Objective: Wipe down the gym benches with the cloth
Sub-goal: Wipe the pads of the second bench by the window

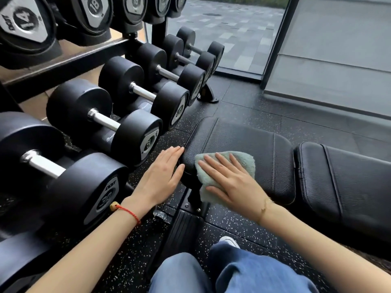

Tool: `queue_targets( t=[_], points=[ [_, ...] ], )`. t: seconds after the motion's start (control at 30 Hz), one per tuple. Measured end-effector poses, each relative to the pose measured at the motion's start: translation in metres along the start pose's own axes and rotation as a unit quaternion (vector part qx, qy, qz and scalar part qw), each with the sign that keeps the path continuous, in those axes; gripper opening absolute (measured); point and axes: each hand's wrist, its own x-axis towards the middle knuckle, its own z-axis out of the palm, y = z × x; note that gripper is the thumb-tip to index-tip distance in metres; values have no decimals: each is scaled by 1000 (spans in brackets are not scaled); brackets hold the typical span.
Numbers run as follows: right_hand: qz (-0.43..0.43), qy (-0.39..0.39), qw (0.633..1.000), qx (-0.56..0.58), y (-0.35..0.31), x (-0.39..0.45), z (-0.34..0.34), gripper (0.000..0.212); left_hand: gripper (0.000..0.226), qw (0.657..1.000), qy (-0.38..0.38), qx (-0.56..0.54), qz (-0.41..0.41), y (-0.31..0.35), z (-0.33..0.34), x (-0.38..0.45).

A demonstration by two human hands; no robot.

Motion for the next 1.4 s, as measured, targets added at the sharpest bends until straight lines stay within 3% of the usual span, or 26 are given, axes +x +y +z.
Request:
queue_targets(
  t=[0.17,0.4,0.6,0.7,0.87,1.0,1.23,1.4],
  points=[
    [18,35,999,-36,-10,17,13,60,65,1000,2,-11,-10,6,1,3],
    [79,63,993,-56,25,-83,-12,60,60,1000,7,-10,8,31,5,25],
    [48,27,997,-58,-7,-5,11,67,63,1000,9,-7,-7,43,8,53],
    [50,34,998,-10,12,-26,5,62,64,1000,5,6,-15,46,8,62],
    [192,22,970,147,71,-55,-19,62,63,999,-10,21,-33,53,14,72],
    [261,5,957,123,102,-7,-19,55,56,999,-7,34,-36,57,23,79],
    [85,-1,984,160,83,-29,-17,53,56,996,14,50,-68,61,40,99],
    [180,23,965,189,169,8,-15,47,73,991,14,85,-101,60,48,129]
  ],
)
